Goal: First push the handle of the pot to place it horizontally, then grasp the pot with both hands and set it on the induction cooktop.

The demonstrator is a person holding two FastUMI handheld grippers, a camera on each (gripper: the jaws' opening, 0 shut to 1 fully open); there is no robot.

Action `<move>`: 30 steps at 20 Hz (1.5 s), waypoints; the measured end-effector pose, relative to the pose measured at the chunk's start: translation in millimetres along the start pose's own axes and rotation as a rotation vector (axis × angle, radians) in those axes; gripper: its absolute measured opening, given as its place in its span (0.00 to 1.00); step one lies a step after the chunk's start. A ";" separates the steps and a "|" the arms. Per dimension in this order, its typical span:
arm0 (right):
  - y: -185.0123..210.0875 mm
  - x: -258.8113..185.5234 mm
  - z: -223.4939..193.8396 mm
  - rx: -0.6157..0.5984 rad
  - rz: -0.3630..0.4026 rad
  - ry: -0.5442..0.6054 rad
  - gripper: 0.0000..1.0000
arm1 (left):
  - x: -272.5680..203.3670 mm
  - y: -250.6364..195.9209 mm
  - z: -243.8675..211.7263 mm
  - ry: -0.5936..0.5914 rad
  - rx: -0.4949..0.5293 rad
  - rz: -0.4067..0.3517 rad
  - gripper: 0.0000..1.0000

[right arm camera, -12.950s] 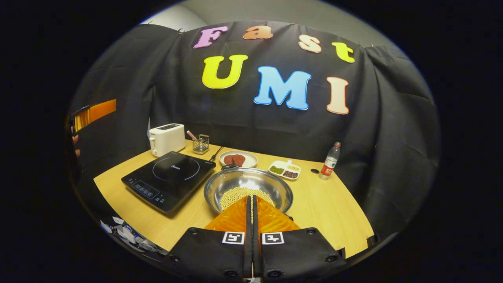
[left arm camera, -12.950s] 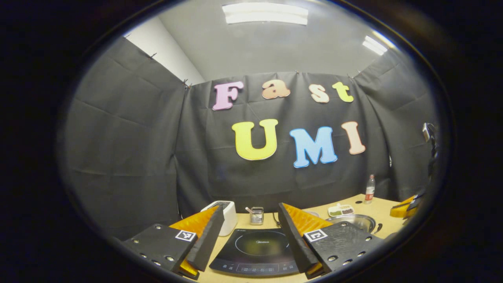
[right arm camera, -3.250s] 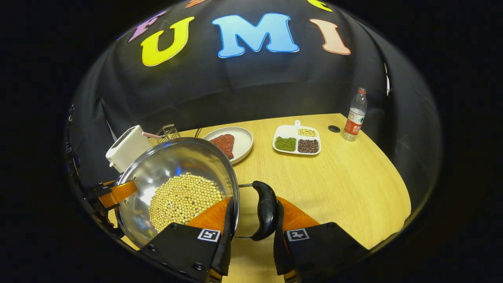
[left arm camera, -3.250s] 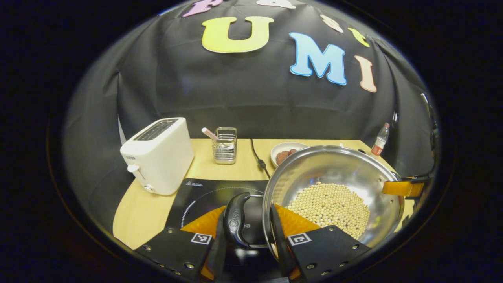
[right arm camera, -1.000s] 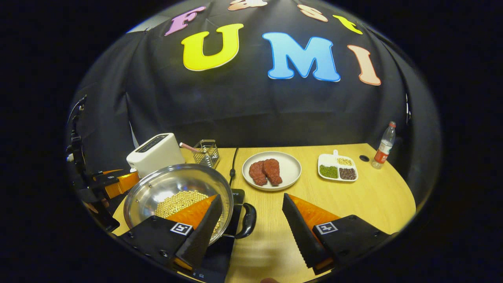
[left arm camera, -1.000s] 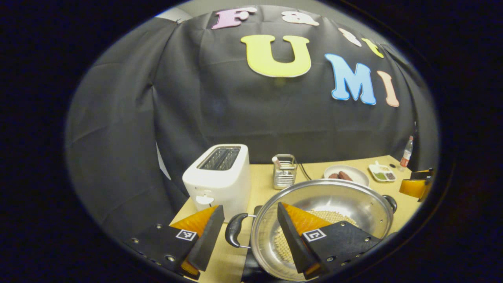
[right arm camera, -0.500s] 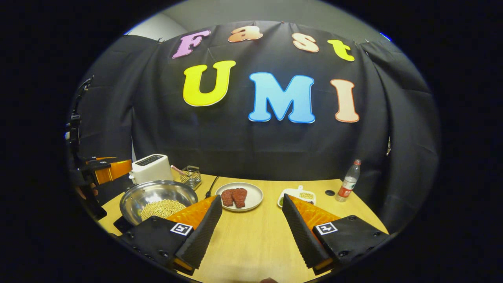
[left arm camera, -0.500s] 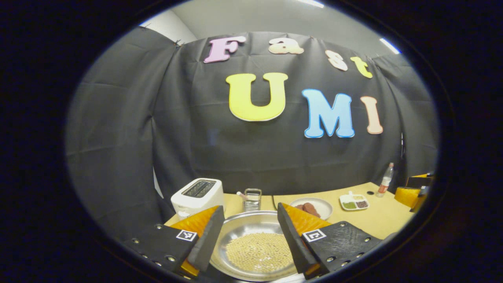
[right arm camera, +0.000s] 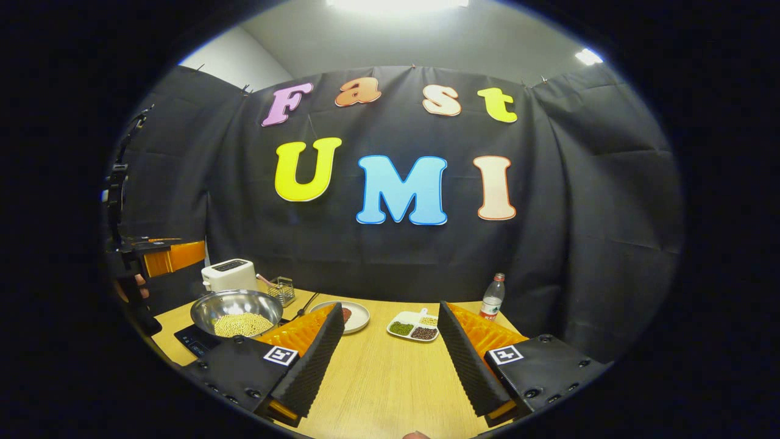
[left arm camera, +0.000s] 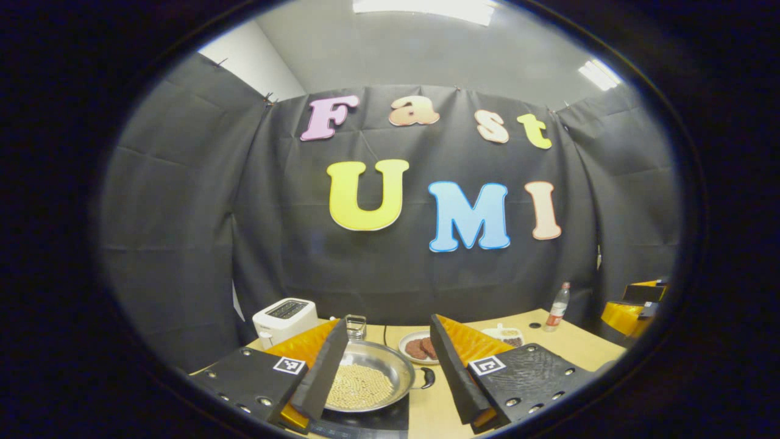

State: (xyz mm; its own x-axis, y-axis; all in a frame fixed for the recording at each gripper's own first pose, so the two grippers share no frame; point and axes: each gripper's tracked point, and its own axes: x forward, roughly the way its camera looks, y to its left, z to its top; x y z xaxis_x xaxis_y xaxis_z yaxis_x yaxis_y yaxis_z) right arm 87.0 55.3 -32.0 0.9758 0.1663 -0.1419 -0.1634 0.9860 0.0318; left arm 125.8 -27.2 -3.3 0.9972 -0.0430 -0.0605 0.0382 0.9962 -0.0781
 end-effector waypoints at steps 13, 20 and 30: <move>-45.7 -96.3 17.0 0.034 -0.012 -0.067 0.94 | -121.4 -50.4 34.5 -0.078 0.071 -0.009 0.79; -33.1 -126.8 24.3 0.023 -0.035 -0.101 0.98 | -162.7 -17.6 30.1 -0.070 0.052 0.000 0.79; -26.7 -147.6 37.8 0.037 -0.055 -0.150 0.97 | -188.7 2.8 50.9 -0.116 0.040 0.007 0.81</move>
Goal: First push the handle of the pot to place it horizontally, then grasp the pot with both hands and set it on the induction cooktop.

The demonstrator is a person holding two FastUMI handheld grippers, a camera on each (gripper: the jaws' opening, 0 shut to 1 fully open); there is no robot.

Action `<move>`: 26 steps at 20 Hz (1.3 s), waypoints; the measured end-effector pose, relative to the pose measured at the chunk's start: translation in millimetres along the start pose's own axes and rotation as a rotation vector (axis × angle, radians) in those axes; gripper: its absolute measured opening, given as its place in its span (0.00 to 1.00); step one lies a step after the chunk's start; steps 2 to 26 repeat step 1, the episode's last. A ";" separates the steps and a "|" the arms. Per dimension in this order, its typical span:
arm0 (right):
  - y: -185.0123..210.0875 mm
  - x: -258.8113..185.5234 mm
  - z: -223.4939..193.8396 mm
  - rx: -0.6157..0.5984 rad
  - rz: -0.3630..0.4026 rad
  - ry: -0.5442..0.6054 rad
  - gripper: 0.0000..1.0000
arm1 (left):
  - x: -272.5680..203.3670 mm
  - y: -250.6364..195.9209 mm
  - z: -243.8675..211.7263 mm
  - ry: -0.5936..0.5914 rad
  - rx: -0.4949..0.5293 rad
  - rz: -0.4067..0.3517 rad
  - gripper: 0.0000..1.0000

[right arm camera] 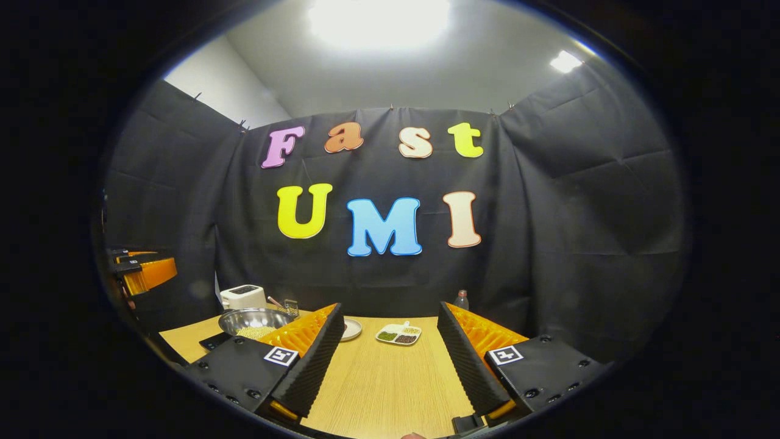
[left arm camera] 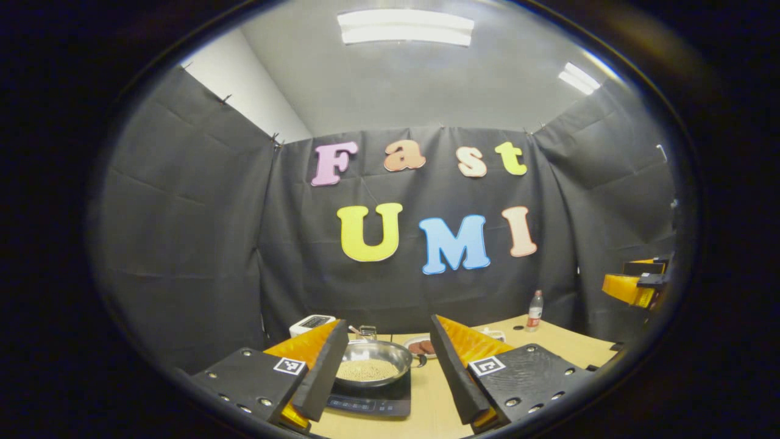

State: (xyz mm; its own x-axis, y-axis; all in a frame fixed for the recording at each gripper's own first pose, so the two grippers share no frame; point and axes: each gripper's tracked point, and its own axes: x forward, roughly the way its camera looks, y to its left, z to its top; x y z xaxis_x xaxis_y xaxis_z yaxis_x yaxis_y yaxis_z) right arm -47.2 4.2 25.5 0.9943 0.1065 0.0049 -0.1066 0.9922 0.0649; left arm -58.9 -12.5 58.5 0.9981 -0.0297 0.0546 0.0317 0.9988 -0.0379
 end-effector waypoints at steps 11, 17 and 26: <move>1.0 -0.3 1.7 0.002 -0.001 -0.003 0.97 | -0.9 -0.3 0.1 -0.002 -0.004 -0.002 0.81; 1.0 -0.3 1.7 0.002 -0.001 -0.003 0.97 | -0.9 -0.3 0.1 -0.002 -0.004 -0.002 0.81; 1.0 -0.3 1.7 0.002 -0.001 -0.003 0.97 | -0.9 -0.3 0.1 -0.002 -0.004 -0.002 0.81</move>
